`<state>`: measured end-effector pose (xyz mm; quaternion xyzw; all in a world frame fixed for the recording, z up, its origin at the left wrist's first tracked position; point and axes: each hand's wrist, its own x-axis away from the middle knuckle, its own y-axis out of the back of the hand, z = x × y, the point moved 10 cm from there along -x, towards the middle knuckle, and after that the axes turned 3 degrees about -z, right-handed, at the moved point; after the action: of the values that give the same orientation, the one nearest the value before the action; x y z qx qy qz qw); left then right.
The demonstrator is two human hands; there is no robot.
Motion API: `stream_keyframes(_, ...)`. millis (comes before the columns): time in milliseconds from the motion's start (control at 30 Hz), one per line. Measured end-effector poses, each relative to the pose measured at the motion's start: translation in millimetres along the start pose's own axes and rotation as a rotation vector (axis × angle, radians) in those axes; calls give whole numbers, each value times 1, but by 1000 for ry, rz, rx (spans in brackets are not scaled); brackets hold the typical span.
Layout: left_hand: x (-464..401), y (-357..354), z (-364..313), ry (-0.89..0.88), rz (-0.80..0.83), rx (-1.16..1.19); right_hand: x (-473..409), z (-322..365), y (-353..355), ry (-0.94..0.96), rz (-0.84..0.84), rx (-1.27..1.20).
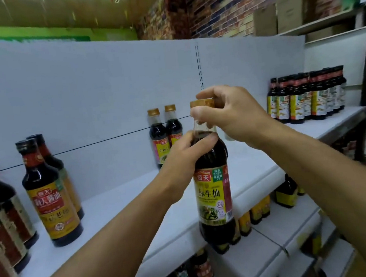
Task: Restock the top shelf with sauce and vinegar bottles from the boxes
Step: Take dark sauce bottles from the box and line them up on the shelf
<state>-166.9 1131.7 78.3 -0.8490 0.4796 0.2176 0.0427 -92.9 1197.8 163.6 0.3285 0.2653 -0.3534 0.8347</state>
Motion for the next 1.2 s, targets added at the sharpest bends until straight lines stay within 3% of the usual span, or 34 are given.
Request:
stream_keyframes(400, -39, 7, 18, 36, 9, 146, -45, -32, -8, -6, 38, -126)
stream_keyframes(933, -113, -1, 54, 93, -213, 56, -125, -105, -5, 102, 211, -364)
stream_keyframes(1200, -139, 19, 77, 143, -429, -119, -158, -140, -22, 112, 294, -424)
